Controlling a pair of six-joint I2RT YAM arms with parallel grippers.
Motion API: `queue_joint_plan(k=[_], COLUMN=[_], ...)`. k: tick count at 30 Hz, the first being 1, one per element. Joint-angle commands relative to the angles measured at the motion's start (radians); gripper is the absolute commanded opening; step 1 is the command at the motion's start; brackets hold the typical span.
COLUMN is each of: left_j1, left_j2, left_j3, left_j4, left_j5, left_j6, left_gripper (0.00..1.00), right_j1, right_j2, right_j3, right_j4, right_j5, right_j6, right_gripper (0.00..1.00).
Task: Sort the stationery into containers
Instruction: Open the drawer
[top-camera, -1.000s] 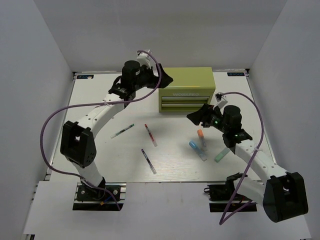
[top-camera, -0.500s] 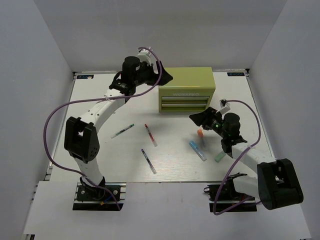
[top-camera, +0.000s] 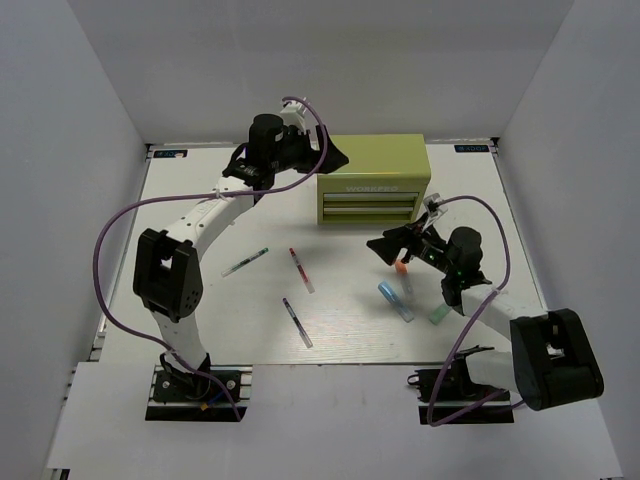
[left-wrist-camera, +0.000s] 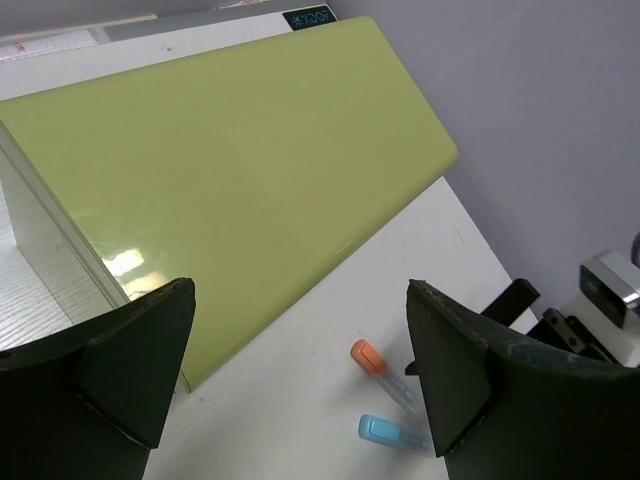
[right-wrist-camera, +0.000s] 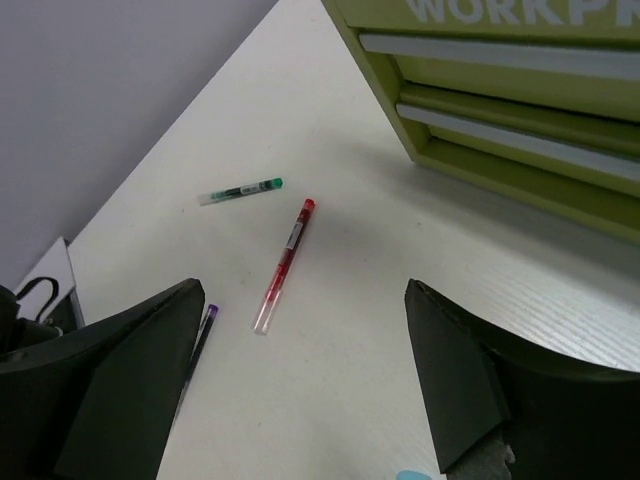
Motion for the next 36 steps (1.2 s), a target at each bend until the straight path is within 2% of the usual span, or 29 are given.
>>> queue_joint_plan(k=[1,5,7,11,17,24,26,30,36], left_j1=[0.004,0.004,0.004,0.004,0.004,-0.006,-0.006,-0.006,-0.006], left_j2=[-0.020,-0.020,-0.020,-0.011,0.008,0.055,0.078,0.078,0.087], left_j3=[0.039,0.030,0.030,0.039,0.060,0.126,0.140,0.140,0.149], left_j4=[-0.001,0.008,0.008,0.029,0.060,0.055,0.043,0.043,0.032], left_j5=[0.027,0.049,0.061,0.105,0.155,0.165,0.165,0.155,0.146], left_j6=[0.013,0.013,0.013,0.013,0.004,-0.005,-0.005,0.004,0.004], left_gripper=[0.96,0.96,0.96,0.96,0.96,0.96,0.96,0.96,0.96], right_j1=[-0.017,-0.033,-0.046,-0.069,-0.070,-0.087,-0.089,-0.098,-0.093], right_j2=[0.022,0.050,0.077,0.127,0.221,0.343,0.401,0.510,0.628], right_j3=[0.028,0.018,0.013,0.014,0.010,0.039,0.062,0.134,0.229], right_j4=[0.063,0.110,0.129,0.158,0.291,0.426,0.466,0.536,0.644], right_j5=[0.021,0.062,0.076,0.171,0.194,0.138,0.126,0.073,0.010], right_j6=[0.104,0.236,0.247,0.343,0.353,0.362,0.385,0.405,0.384], right_gripper=[0.88,0.89,0.89,0.89,0.89,0.91,0.89,0.77,0.65])
